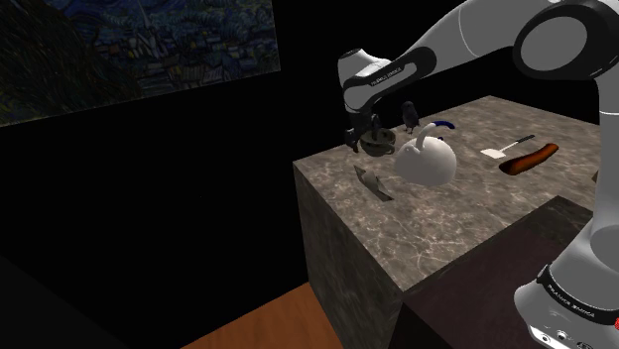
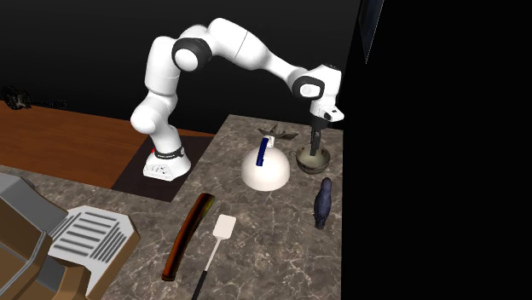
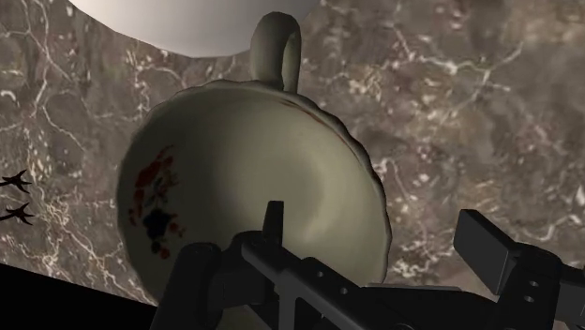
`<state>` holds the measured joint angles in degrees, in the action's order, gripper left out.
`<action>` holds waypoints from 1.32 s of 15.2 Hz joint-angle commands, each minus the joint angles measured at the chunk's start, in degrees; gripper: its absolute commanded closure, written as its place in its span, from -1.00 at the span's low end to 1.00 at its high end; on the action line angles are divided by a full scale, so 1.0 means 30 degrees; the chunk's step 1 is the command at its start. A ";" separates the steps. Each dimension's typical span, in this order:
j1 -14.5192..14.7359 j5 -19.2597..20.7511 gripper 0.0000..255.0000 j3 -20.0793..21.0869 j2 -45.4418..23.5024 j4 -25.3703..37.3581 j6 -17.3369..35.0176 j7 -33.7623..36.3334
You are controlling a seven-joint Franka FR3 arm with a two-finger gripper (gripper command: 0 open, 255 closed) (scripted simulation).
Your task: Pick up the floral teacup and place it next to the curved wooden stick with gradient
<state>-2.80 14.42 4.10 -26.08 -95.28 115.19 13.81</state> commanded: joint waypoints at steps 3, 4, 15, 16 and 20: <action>0.0000 0.0001 -1.00 0.0000 0.0000 -0.0005 0.0006 0.0001; 0.0000 0.0001 1.00 0.0000 0.0000 -0.0005 0.0006 0.0001; -0.0002 -0.0055 1.00 0.0021 0.0217 0.0189 -0.0395 -0.0093; -0.0003 -0.0083 1.00 0.0030 0.0320 0.0296 -0.0601 -0.0140; 0.0002 -0.0183 1.00 0.0063 0.0690 0.0785 -0.1441 -0.0327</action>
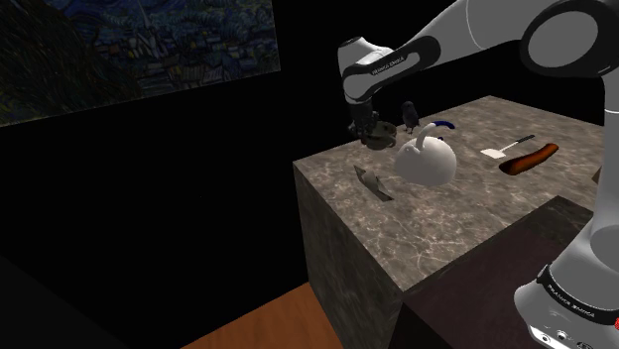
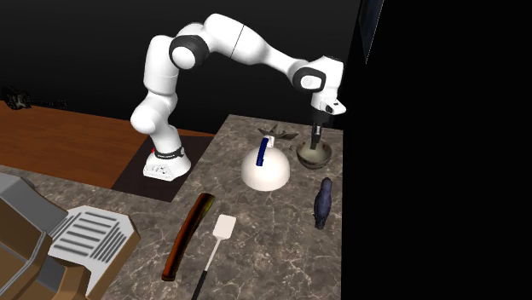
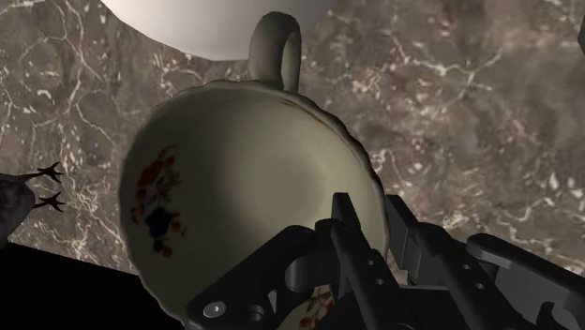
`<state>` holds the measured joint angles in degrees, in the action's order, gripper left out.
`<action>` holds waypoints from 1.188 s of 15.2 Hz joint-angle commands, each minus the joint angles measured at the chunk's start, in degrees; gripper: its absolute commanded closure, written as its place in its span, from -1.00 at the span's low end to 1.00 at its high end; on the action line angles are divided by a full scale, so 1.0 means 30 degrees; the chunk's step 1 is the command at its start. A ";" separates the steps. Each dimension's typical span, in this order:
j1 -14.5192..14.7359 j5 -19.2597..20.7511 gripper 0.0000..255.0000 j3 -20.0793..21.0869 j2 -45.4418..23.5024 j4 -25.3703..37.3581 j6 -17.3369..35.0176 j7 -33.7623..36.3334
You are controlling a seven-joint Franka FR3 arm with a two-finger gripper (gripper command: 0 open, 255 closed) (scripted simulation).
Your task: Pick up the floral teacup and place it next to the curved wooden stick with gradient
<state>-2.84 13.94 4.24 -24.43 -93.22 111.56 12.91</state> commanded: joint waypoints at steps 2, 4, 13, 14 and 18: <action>0.0021 -0.0071 1.00 0.0031 0.0308 0.0366 -0.0658 -0.0119; 0.0026 -0.0115 1.00 0.0044 0.0460 0.0656 -0.1092 -0.0211; 0.0070 -0.0276 1.00 0.0089 0.0961 0.2226 -0.3124 -0.0619; 0.0076 -0.0290 1.00 0.0092 0.0997 0.2430 -0.3358 -0.0664; 0.0108 -0.0337 1.00 0.0104 0.1095 0.3305 -0.4315 -0.0844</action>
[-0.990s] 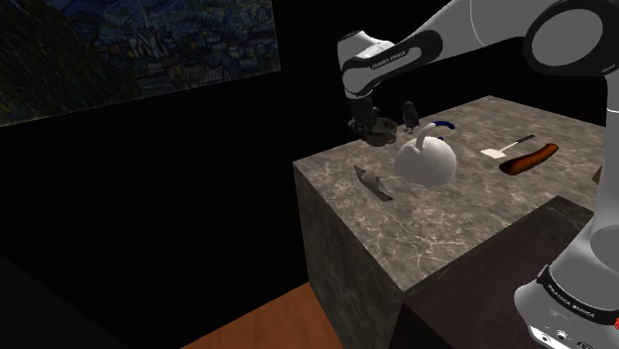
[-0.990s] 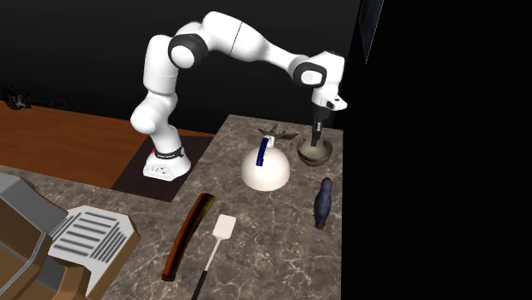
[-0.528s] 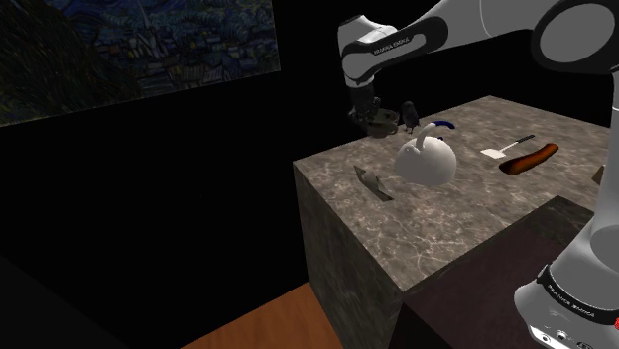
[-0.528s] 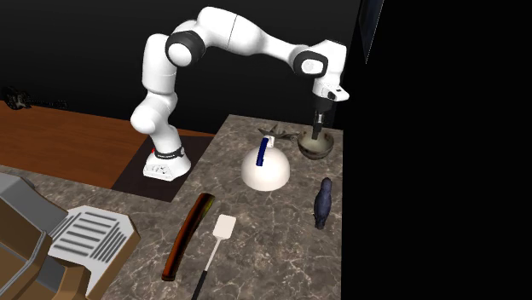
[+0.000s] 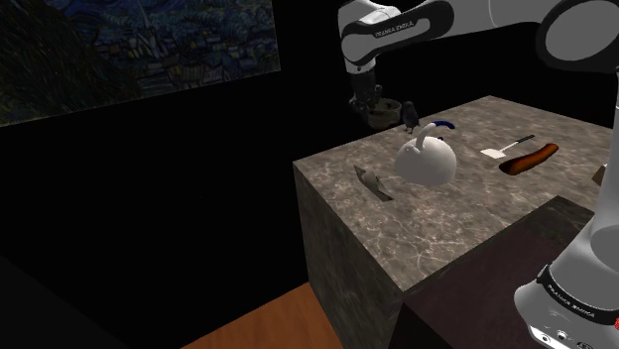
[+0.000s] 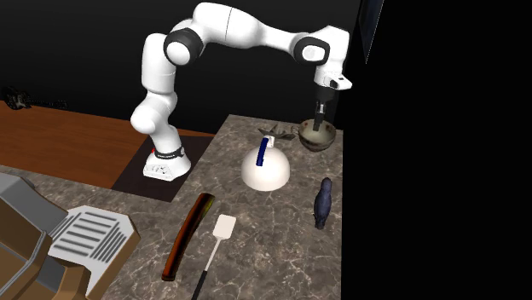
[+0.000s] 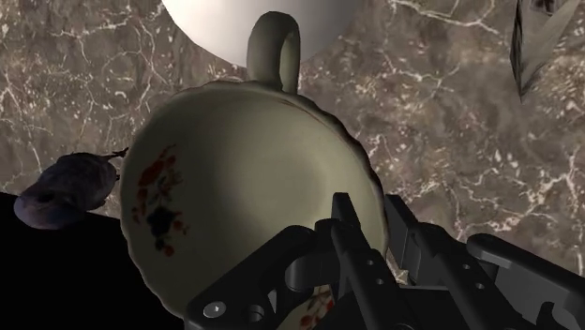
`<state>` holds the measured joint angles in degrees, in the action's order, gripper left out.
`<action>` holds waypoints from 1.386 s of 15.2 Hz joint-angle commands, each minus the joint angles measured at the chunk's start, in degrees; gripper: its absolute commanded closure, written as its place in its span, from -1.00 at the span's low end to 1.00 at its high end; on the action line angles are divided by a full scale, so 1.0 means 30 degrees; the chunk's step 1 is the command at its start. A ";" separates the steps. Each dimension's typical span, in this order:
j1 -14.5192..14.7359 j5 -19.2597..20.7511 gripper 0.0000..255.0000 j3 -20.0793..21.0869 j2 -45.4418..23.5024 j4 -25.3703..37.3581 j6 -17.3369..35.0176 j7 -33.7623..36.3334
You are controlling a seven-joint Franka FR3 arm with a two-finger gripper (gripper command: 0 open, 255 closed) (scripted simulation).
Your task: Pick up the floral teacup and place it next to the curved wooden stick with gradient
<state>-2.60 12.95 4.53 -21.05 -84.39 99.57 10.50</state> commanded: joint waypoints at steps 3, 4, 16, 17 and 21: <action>0.0054 -0.0032 1.00 0.0012 -0.0008 0.1089 -0.1062 -0.0176; 0.0057 -0.0036 1.00 0.0013 -0.0002 0.1178 -0.1154 -0.0193; -0.3156 -0.0195 1.00 -0.1688 0.2677 -0.2808 0.1131 -0.4672; -0.3417 -0.0205 1.00 -0.1846 0.2778 -0.2963 0.1273 -0.5070; -0.4445 -0.0262 1.00 -0.2503 0.3000 -0.3339 0.1779 -0.6689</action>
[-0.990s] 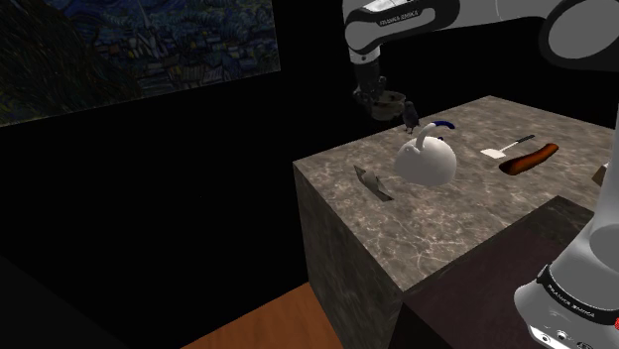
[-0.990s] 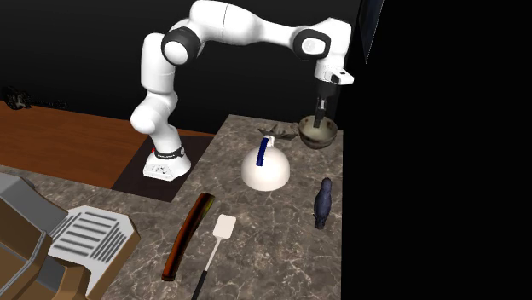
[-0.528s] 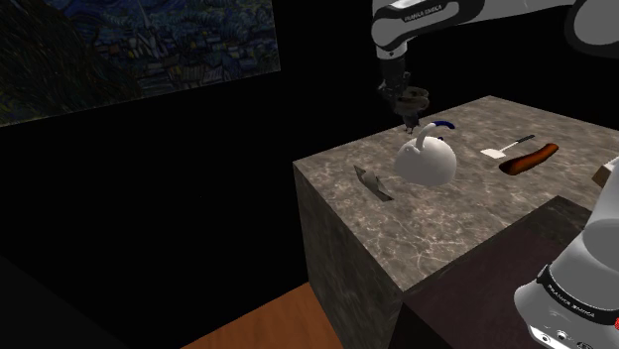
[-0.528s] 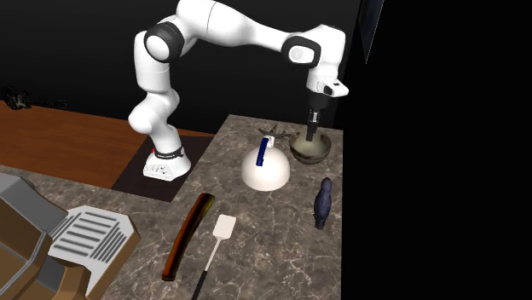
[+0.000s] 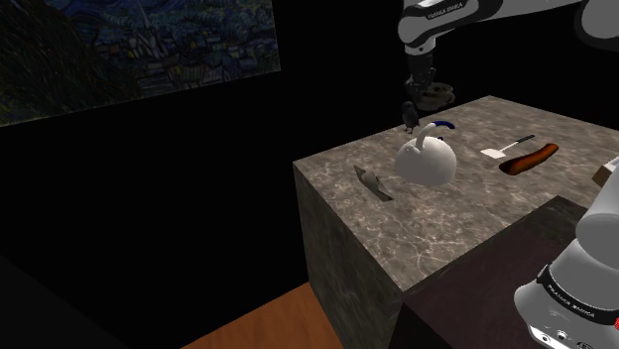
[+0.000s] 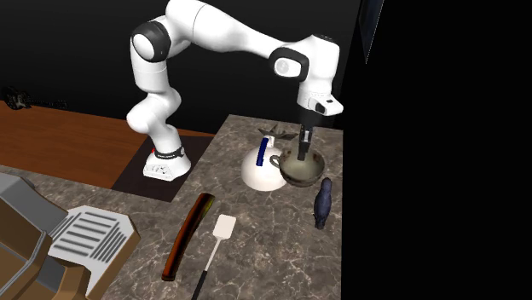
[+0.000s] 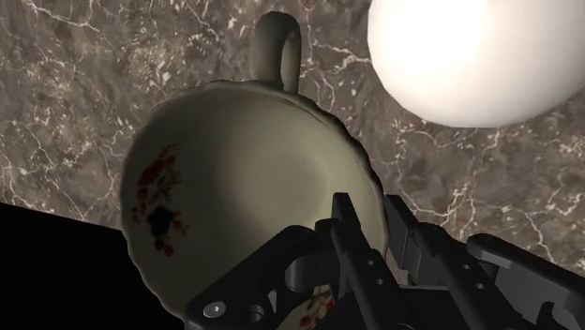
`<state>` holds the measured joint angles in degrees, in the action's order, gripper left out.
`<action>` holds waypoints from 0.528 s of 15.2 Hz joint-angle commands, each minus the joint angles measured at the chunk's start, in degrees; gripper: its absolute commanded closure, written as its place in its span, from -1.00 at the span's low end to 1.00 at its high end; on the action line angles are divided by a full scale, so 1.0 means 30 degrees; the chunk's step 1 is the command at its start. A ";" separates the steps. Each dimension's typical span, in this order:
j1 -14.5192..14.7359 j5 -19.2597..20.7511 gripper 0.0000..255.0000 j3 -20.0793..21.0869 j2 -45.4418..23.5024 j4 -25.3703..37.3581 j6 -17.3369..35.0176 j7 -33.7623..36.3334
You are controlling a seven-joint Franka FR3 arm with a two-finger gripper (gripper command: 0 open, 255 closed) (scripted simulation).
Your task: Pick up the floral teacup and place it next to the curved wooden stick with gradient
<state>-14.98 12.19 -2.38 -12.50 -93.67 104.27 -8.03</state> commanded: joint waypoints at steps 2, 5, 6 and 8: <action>-0.0837 -0.0052 1.00 -0.0526 0.0154 -0.0289 0.0431 -0.1337; -0.1614 -0.0149 1.00 -0.1018 0.0024 -0.0172 0.0711 -0.2590; -0.1877 -0.0191 1.00 -0.1178 -0.0055 -0.0084 0.0791 -0.3011; -0.2403 -0.0291 1.00 -0.1495 -0.0267 0.0165 0.0930 -0.3858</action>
<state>-21.47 11.47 -6.43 -12.91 -93.95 107.14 -18.31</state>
